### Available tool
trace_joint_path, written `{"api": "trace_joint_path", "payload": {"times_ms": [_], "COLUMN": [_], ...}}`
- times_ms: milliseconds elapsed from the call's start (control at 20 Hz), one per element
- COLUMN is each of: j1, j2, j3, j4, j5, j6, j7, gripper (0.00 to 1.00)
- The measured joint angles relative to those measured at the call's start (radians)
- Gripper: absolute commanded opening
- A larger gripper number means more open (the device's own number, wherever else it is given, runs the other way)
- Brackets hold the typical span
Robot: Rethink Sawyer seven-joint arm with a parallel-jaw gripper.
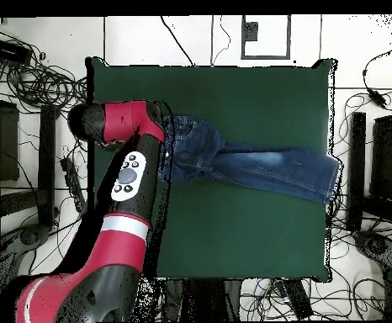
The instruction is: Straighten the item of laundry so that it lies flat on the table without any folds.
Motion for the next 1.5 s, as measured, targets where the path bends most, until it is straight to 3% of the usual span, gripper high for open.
{"api": "trace_joint_path", "payload": {"times_ms": [700,1500], "j1": [-0.015,-0.006], "j2": [0.06,-0.02], "j3": [-0.022,-0.01], "j4": [-0.118,-0.046], "j5": [0.006,0.011], "j6": [0.026,0.033], "j7": [0.021,0.021], "gripper": [0.0,0.0]}}
